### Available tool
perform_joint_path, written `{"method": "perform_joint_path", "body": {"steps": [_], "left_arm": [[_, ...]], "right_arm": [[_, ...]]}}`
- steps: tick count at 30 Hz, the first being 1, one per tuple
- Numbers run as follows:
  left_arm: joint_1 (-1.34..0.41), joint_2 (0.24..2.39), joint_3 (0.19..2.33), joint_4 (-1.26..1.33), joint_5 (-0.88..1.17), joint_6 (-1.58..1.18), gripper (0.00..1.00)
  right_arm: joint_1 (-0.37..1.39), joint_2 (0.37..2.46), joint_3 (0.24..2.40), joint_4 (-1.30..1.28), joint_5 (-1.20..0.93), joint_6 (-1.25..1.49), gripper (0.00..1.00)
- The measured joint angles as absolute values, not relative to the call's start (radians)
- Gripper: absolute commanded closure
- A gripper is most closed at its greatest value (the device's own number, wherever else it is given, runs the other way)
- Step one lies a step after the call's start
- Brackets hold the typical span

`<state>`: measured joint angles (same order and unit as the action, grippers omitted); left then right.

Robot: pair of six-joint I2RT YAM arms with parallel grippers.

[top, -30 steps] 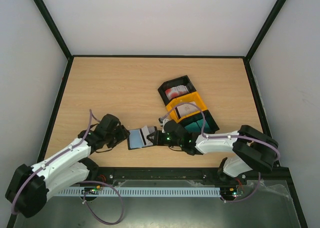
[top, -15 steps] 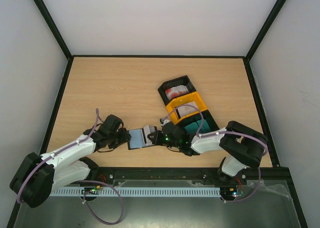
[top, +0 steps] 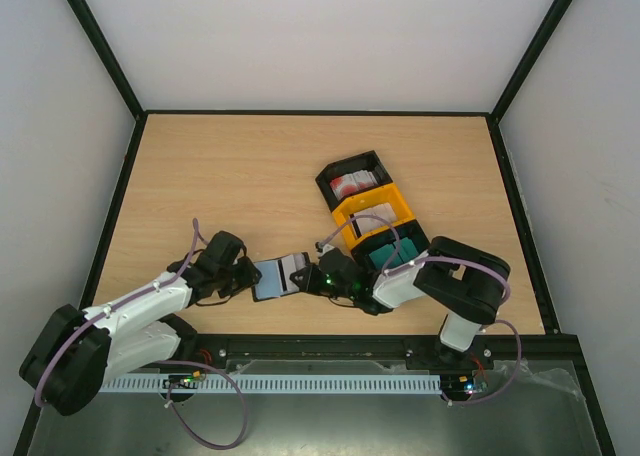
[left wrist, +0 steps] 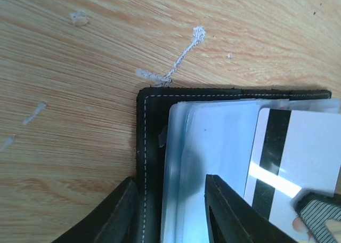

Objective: Put the credit cards into the card holder
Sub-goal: Insert the credit card into the card holder.

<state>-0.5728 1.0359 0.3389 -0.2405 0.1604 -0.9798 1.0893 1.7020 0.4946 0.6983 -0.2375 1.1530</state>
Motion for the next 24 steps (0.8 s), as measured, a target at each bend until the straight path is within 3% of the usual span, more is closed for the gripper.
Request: {"method": "perform_joint_path", "body": {"steps": [24], "left_arm": [[-0.571, 1.006, 0.307, -0.216, 0.161, -0.980, 0.71]], "right_arm": [[1.102, 1.782, 0.481, 0.852, -0.280, 1.245, 0.98]]}}
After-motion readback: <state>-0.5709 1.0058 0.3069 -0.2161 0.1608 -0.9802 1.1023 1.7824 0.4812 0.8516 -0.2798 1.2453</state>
